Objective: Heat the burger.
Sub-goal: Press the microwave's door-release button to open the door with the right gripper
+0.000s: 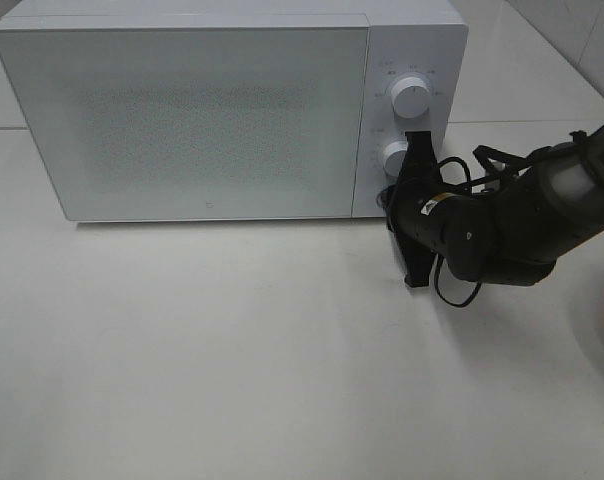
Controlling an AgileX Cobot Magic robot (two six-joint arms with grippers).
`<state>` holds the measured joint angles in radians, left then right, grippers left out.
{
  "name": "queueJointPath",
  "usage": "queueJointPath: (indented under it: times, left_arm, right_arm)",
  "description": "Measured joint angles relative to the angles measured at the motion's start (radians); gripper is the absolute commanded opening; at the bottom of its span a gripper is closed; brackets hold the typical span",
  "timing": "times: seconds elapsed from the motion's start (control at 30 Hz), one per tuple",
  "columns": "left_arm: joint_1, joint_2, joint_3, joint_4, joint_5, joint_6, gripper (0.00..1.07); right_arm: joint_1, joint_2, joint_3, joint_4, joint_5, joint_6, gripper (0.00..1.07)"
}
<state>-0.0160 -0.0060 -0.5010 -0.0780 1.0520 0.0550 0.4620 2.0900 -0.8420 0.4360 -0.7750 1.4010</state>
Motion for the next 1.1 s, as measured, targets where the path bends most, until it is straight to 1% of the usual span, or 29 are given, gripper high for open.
queueJointPath:
  times: [0.43,0.53,0.6,0.83,1.1]
  left_arm:
    - [0.000,0.000,0.000,0.000,0.000,0.000,1.00]
    - [0.000,0.000,0.000,0.000,0.000,0.000,1.00]
    - [0.000,0.000,0.000,0.000,0.000,0.000,1.00]
    - [0.000,0.000,0.000,0.000,0.000,0.000,1.00]
    - [0.000,0.000,0.000,0.000,0.000,0.000,1.00]
  right_arm:
    - [0.005,0.014,-0.017,0.028,-0.012,-0.044,0.00]
    - [0.010,0.035,-0.040,0.043,-0.004,-0.047,0.00]
    - [0.014,0.052,-0.058,0.079,-0.019,-0.053,0.00]
    - [0.027,0.062,-0.081,0.142,-0.014,-0.093,0.00]
    - [0.028,0.062,-0.090,0.165,0.005,-0.099,0.00]
